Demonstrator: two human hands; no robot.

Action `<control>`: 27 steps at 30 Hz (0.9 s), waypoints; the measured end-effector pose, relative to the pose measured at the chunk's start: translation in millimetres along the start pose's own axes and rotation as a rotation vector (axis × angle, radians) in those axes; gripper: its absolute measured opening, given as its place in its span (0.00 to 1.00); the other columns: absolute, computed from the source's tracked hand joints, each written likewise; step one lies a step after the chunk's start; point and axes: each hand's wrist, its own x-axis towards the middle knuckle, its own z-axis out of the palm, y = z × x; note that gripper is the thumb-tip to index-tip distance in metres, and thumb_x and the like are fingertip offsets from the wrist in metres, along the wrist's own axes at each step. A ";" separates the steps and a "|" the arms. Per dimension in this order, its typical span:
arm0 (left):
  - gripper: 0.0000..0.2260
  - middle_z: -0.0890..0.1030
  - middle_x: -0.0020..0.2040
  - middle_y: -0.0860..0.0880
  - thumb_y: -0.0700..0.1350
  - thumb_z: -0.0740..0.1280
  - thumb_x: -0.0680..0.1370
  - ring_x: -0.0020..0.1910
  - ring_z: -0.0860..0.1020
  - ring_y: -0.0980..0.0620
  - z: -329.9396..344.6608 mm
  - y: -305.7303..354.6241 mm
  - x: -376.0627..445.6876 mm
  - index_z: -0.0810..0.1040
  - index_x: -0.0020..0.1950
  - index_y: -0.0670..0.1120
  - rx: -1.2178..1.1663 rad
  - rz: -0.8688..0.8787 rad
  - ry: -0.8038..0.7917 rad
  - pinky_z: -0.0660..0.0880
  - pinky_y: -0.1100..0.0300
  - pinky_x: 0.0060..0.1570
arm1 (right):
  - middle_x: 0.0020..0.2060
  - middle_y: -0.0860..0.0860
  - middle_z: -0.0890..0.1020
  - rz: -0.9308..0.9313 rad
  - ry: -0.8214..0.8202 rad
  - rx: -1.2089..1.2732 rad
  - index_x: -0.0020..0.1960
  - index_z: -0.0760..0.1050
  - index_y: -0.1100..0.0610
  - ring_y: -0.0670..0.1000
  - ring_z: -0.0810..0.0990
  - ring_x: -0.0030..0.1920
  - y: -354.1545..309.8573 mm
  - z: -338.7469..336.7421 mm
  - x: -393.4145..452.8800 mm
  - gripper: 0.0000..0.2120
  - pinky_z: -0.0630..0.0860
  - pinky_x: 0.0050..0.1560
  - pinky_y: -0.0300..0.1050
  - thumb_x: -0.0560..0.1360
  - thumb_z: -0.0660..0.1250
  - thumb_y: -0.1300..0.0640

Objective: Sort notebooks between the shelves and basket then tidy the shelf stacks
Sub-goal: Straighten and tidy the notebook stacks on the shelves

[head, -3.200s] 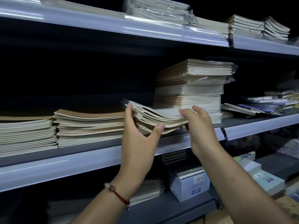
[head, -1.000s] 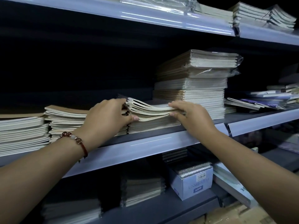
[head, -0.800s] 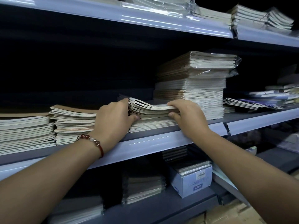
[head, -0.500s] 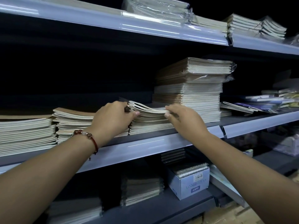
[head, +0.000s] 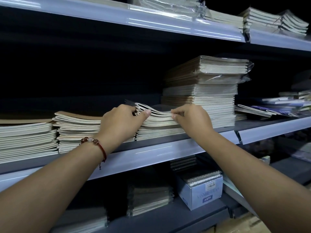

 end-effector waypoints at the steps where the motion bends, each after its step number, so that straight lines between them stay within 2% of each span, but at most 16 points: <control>1: 0.30 0.83 0.38 0.45 0.71 0.57 0.76 0.43 0.81 0.45 -2.2 0.7 1.5 0.80 0.44 0.45 -0.018 -0.024 -0.025 0.75 0.54 0.41 | 0.50 0.46 0.85 0.003 -0.008 -0.009 0.57 0.83 0.46 0.50 0.81 0.52 -0.9 -0.9 0.0 0.09 0.79 0.51 0.47 0.79 0.67 0.49; 3: 0.33 0.80 0.33 0.46 0.73 0.57 0.75 0.38 0.80 0.47 -6.2 2.1 7.3 0.81 0.43 0.42 -0.048 -0.061 -0.083 0.74 0.55 0.38 | 0.49 0.46 0.85 -0.005 -0.014 -0.031 0.57 0.83 0.46 0.51 0.81 0.51 -2.2 -1.6 -0.8 0.09 0.79 0.50 0.48 0.79 0.67 0.49; 5: 0.33 0.78 0.36 0.48 0.73 0.58 0.74 0.42 0.81 0.45 -11.6 7.1 12.6 0.79 0.42 0.42 -0.107 -0.096 -0.160 0.73 0.55 0.39 | 0.47 0.47 0.85 -0.018 -0.008 -0.040 0.56 0.83 0.46 0.51 0.81 0.49 -2.6 -0.5 -2.6 0.09 0.79 0.49 0.47 0.80 0.66 0.50; 6: 0.33 0.80 0.43 0.48 0.73 0.58 0.74 0.50 0.81 0.44 -13.3 10.1 17.7 0.81 0.48 0.42 -0.164 -0.126 -0.197 0.73 0.55 0.45 | 0.47 0.47 0.85 -0.026 -0.001 -0.044 0.57 0.83 0.46 0.51 0.81 0.50 -2.5 0.6 -3.9 0.10 0.79 0.48 0.47 0.80 0.65 0.50; 7: 0.36 0.80 0.54 0.48 0.72 0.57 0.76 0.60 0.78 0.43 -14.7 14.0 25.5 0.80 0.59 0.41 -0.248 -0.180 -0.228 0.72 0.55 0.53 | 0.48 0.47 0.85 -0.038 0.012 -0.049 0.57 0.83 0.46 0.52 0.80 0.51 -2.1 2.1 -5.2 0.10 0.78 0.48 0.47 0.80 0.65 0.50; 8: 0.37 0.77 0.64 0.46 0.71 0.55 0.77 0.66 0.74 0.43 -16.2 19.7 33.8 0.75 0.69 0.41 -0.353 -0.244 -0.241 0.69 0.55 0.60 | 0.49 0.46 0.85 -0.049 0.032 -0.051 0.57 0.83 0.46 0.52 0.80 0.52 -1.7 4.0 -6.4 0.10 0.78 0.49 0.48 0.80 0.64 0.50; 9: 0.35 0.74 0.69 0.46 0.68 0.54 0.80 0.66 0.74 0.44 -14.2 24.1 45.9 0.69 0.74 0.41 -0.474 -0.292 -0.229 0.69 0.57 0.62 | 0.51 0.46 0.85 -0.054 0.051 -0.042 0.58 0.83 0.47 0.52 0.79 0.54 -1.8 6.3 -7.8 0.11 0.78 0.51 0.49 0.80 0.64 0.50; 11: 0.28 0.77 0.62 0.48 0.61 0.53 0.83 0.52 0.78 0.48 -10.5 35.4 56.1 0.69 0.73 0.42 -0.633 -0.358 -0.162 0.73 0.61 0.51 | 0.56 0.47 0.83 -0.055 0.071 -0.003 0.61 0.81 0.49 0.52 0.78 0.58 -4.4 11.5 -11.4 0.13 0.77 0.56 0.49 0.80 0.63 0.49; 12: 0.25 0.80 0.57 0.46 0.59 0.53 0.84 0.48 0.78 0.48 -6.2 37.4 57.3 0.74 0.68 0.42 -0.670 -0.370 -0.151 0.75 0.60 0.49 | 0.58 0.47 0.82 -0.060 0.073 0.006 0.63 0.80 0.51 0.51 0.77 0.60 -5.9 14.5 -13.5 0.14 0.75 0.58 0.48 0.80 0.63 0.49; 13: 0.25 0.82 0.54 0.45 0.60 0.53 0.83 0.49 0.80 0.46 1.0 36.1 58.4 0.79 0.62 0.43 -0.683 -0.368 -0.158 0.76 0.57 0.53 | 0.60 0.48 0.81 -0.076 0.071 -0.003 0.64 0.79 0.53 0.51 0.75 0.62 -7.7 17.5 -15.8 0.16 0.73 0.60 0.46 0.81 0.62 0.49; 15: 0.28 0.84 0.50 0.45 0.63 0.51 0.80 0.50 0.81 0.44 11.3 30.9 51.7 0.84 0.53 0.46 -0.571 -0.354 -0.186 0.76 0.51 0.57 | 0.64 0.49 0.79 -0.118 0.052 -0.044 0.68 0.76 0.54 0.51 0.73 0.66 -9.2 23.7 -18.9 0.18 0.70 0.63 0.46 0.81 0.62 0.49; 17: 0.30 0.82 0.55 0.44 0.63 0.49 0.81 0.55 0.79 0.43 13.1 26.6 47.3 0.80 0.61 0.44 -0.396 -0.325 -0.164 0.73 0.51 0.58 | 0.67 0.48 0.77 -0.125 0.037 -0.065 0.70 0.74 0.54 0.50 0.71 0.69 -8.1 25.0 -18.3 0.20 0.68 0.67 0.46 0.81 0.61 0.48; 19: 0.30 0.79 0.62 0.41 0.62 0.49 0.83 0.57 0.77 0.41 7.5 27.3 38.8 0.74 0.68 0.41 -0.223 -0.259 -0.126 0.70 0.54 0.54 | 0.69 0.48 0.75 -0.134 0.013 -0.084 0.72 0.72 0.53 0.50 0.69 0.71 -5.5 24.3 -18.0 0.20 0.67 0.69 0.47 0.82 0.60 0.48; 21: 0.32 0.77 0.65 0.40 0.63 0.50 0.83 0.59 0.77 0.41 2.8 29.4 23.1 0.63 0.76 0.40 -0.058 -0.163 -0.075 0.70 0.54 0.49 | 0.72 0.48 0.71 -0.148 -0.017 -0.126 0.74 0.68 0.52 0.50 0.64 0.75 -2.2 22.7 -20.4 0.22 0.63 0.72 0.48 0.82 0.59 0.48; 23: 0.34 0.76 0.67 0.42 0.64 0.53 0.82 0.63 0.76 0.41 -0.5 24.1 7.9 0.55 0.80 0.43 0.090 -0.028 -0.024 0.72 0.52 0.50 | 0.76 0.47 0.66 -0.140 -0.048 -0.155 0.77 0.64 0.51 0.49 0.58 0.78 2.7 18.4 -22.0 0.23 0.60 0.74 0.47 0.83 0.58 0.47; 27: 0.35 0.78 0.67 0.48 0.67 0.57 0.79 0.64 0.77 0.44 -7.9 4.1 -7.8 0.57 0.80 0.49 0.247 0.144 -0.043 0.74 0.50 0.58 | 0.79 0.47 0.59 -0.168 -0.085 -0.172 0.79 0.59 0.50 0.47 0.51 0.79 15.9 10.5 -23.3 0.26 0.58 0.75 0.47 0.83 0.57 0.47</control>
